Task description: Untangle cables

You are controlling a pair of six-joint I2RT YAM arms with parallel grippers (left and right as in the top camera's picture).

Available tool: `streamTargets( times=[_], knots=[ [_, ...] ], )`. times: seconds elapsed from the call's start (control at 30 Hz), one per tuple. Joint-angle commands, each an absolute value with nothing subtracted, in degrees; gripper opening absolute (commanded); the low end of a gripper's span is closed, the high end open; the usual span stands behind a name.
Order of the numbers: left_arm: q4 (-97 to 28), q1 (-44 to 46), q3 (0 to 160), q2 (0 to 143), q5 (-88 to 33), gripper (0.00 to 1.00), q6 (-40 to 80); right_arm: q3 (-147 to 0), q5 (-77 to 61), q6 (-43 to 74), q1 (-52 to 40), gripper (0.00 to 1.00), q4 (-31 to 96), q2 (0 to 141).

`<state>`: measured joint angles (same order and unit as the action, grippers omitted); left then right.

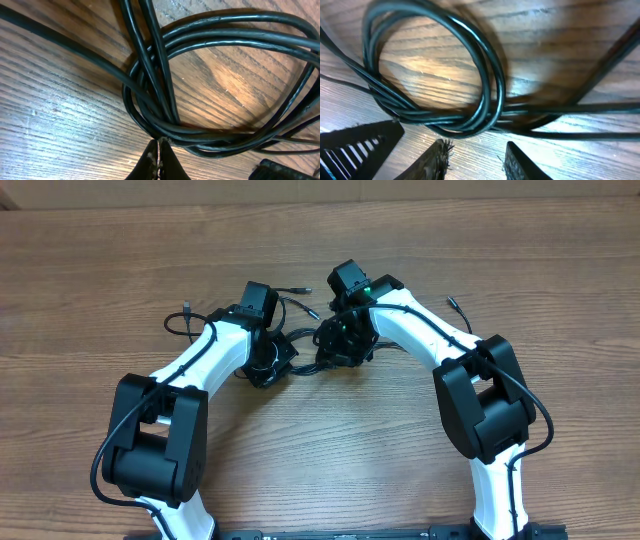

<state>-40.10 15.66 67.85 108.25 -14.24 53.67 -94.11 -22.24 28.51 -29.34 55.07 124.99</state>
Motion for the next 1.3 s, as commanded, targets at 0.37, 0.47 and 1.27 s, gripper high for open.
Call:
streamTargets(
  times=[0.37, 0.47, 1.27],
  knots=[
    [-39.99, 16.56, 67.57, 108.44, -5.5, 0.27, 56.25, -93.8, -23.18, 28.73, -29.93, 0.4, 54.61, 122.91],
    [-39.97, 16.6, 67.53, 108.49, -5.52, 0.27, 56.84, -93.8, -23.16, 28.73, -29.93, 0.4, 54.54, 122.91],
    [-35.92, 17.28, 66.67, 110.0, -5.52, 0.1, 57.45, -93.8, -23.18, 28.75, -29.93, 0.39, 55.42, 122.91]
  ],
)
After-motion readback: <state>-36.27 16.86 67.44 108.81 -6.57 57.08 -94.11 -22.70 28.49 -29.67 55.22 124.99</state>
